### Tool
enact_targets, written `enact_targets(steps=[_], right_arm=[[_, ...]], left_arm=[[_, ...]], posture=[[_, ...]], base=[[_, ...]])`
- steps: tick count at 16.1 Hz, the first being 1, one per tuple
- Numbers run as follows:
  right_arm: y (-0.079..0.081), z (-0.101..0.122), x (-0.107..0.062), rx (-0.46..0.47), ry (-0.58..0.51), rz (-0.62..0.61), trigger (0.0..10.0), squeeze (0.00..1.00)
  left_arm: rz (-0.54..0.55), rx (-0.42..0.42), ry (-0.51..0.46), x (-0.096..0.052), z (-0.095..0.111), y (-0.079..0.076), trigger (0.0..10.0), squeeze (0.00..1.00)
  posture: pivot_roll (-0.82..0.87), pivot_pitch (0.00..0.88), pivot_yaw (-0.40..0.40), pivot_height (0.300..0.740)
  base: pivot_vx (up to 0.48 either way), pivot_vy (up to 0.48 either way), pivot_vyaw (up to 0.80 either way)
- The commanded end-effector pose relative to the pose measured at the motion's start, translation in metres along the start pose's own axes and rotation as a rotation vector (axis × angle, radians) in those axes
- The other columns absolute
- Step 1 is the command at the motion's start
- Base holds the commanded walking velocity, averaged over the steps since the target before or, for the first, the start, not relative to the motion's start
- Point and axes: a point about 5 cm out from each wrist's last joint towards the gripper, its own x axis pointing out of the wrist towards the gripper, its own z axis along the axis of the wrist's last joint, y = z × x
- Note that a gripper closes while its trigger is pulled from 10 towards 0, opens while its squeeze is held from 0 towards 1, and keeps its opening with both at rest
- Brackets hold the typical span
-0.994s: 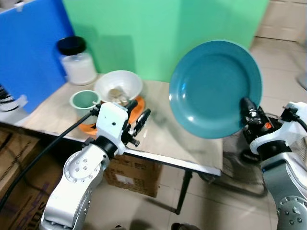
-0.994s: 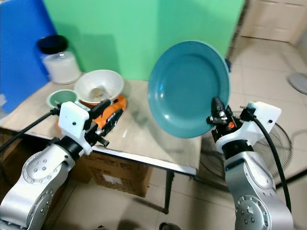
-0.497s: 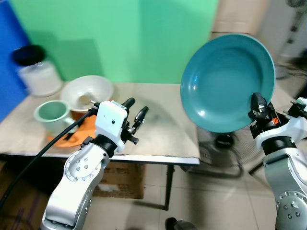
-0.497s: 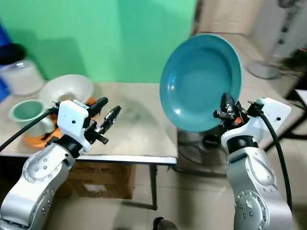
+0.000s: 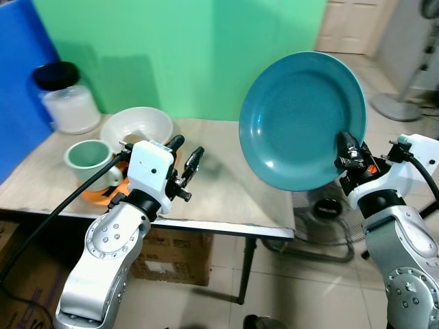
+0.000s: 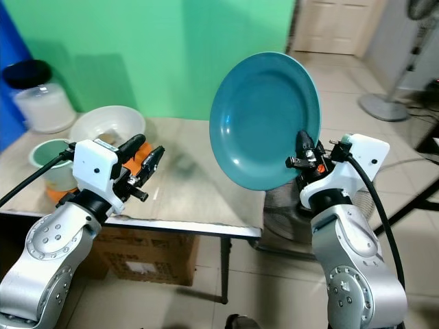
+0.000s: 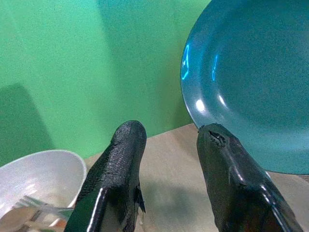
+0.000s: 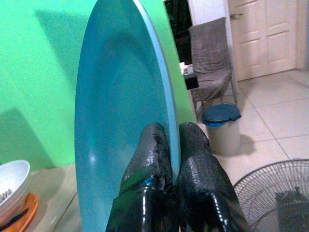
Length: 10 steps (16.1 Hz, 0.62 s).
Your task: Setting the table
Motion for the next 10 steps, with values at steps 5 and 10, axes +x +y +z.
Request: enact_targets(steps=[5, 10], right_arm=[[-0.0002, 0.0033, 0.0016, -0.013, -0.011, 0.001, 10.0, 0.00], [-0.0013, 0.0027, 0.0022, -0.030, 0.001, -0.009, 10.0, 0.00]], left_arm=[[0.015, 0.002, 0.015, 0.0014, -0.0033, 0.0026, 10.0, 0.00], [0.074, -0.001, 0.041, 0.0019, -0.0080, 0.0096, 10.0, 0.00]], posture=[[0.09, 0.000, 0.015, 0.740], [0.09, 0.000, 0.012, 0.740]], base=[[0.000, 0.000, -0.80], [0.000, 0.000, -0.80]])
